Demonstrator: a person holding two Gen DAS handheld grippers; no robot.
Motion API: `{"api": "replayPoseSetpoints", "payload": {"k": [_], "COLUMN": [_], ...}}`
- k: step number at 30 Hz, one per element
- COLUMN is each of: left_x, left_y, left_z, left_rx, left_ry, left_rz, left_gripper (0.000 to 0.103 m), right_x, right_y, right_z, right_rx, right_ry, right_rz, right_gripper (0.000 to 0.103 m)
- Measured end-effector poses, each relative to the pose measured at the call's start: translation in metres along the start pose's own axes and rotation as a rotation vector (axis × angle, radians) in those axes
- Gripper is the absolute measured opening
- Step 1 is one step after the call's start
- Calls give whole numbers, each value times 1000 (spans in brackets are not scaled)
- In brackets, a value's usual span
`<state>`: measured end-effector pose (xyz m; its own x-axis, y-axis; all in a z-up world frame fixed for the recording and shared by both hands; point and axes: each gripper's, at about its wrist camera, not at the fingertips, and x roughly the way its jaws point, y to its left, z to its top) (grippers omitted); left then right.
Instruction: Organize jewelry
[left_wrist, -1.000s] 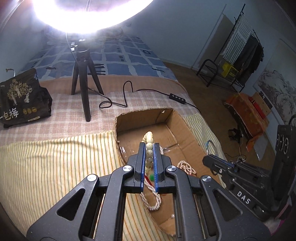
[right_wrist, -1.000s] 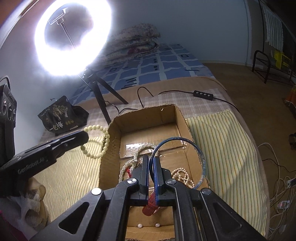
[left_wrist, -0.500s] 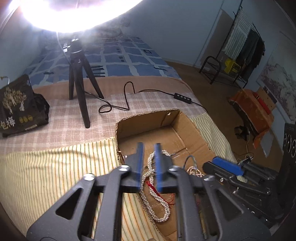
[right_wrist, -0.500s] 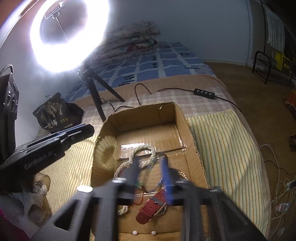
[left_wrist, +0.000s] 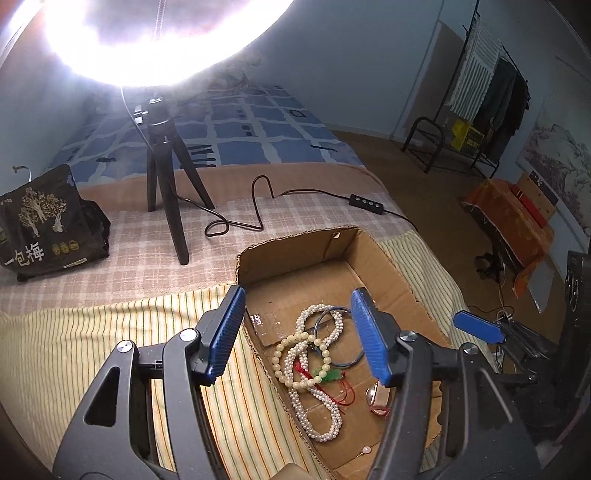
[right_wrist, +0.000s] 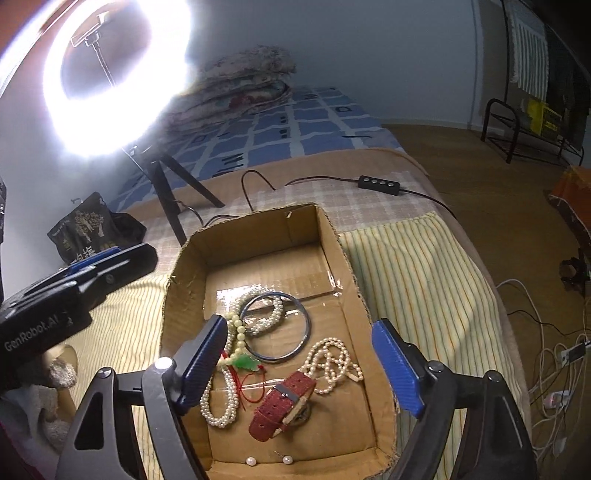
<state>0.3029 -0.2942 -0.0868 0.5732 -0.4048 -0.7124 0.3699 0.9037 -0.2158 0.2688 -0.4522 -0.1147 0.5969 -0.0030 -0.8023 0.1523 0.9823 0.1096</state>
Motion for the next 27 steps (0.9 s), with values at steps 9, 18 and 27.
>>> {"api": "replayPoseSetpoints", "payload": {"k": [9,18,27], "left_x": [-14,-40,-83], "left_y": [-6,-9,0], "left_z": [-3,-9,-21], "left_rx": [14,22,30], "left_ry": [-11,-28,-66], "left_rz": [6,8,20], "left_gripper": [62,62,63], "right_x": [-12,-38,-70], "right_y": [-1,2,2], "right_z": [-3,-7,-13], "right_rx": [10,24,52], "right_ry": [-10,-48,-92], "right_rz": [-25,-32,-24], "right_gripper": [88,89,90]}}
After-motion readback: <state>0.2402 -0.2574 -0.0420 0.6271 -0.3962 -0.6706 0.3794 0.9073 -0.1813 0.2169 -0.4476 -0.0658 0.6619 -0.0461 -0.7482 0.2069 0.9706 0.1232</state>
